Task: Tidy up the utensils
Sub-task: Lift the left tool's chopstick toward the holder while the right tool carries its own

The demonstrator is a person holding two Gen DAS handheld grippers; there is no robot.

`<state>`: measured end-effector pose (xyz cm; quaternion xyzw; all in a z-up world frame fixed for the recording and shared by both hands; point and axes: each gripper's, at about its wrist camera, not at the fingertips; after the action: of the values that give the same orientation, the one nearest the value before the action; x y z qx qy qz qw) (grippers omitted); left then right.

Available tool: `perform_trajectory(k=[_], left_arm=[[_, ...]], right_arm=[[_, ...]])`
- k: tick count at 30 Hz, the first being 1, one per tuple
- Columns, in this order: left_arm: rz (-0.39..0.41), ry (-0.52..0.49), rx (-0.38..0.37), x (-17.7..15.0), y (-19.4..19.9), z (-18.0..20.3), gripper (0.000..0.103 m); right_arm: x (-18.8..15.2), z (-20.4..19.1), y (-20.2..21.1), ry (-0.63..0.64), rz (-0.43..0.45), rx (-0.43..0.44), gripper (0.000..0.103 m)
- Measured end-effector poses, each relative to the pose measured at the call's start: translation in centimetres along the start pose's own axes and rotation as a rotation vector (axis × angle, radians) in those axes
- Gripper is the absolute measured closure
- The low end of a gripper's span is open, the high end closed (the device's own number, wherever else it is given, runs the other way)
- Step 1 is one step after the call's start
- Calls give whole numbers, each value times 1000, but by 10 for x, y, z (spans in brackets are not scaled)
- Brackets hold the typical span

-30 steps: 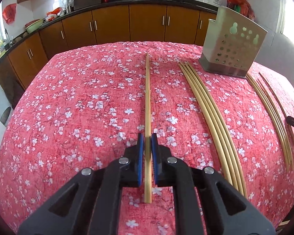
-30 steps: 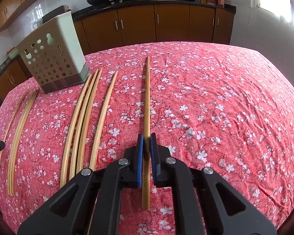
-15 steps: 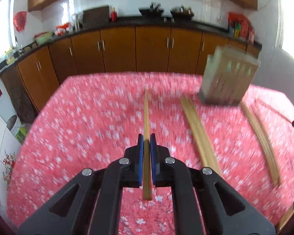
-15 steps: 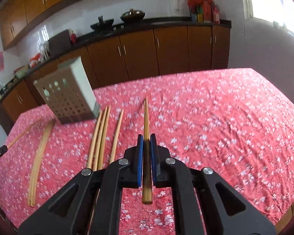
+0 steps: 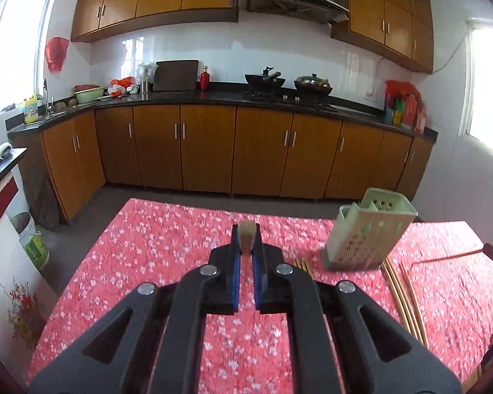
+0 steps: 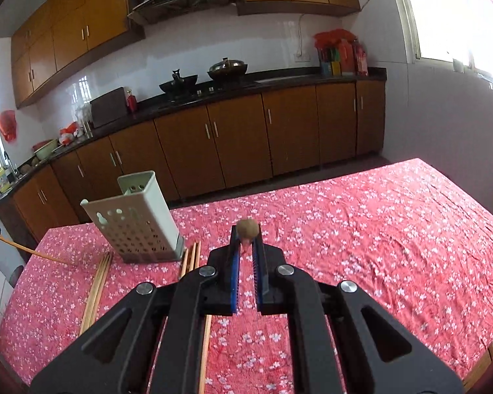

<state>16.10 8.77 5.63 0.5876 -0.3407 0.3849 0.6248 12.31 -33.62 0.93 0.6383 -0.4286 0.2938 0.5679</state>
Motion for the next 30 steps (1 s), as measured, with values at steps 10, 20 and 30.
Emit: perform_trajectory(k=[10,20,30], left_arm=[[82,-24,-6,49,6,13,96],[309,7,-143,122,40,77,96],[283,16,-222,109,-19,130,96]], right_arm=[[61,-14,10,-1,110,34,95],[128,-61,40,-33,320,232,95],[106,-86,-24,5,187,247,95]])
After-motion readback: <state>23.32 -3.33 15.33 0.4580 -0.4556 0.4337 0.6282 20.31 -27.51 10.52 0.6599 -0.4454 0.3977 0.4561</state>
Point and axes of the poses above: each gripper's, at about its wrist camera, not at the fingertips, and y roughly against the way its jaws point, z to its right, x to its top
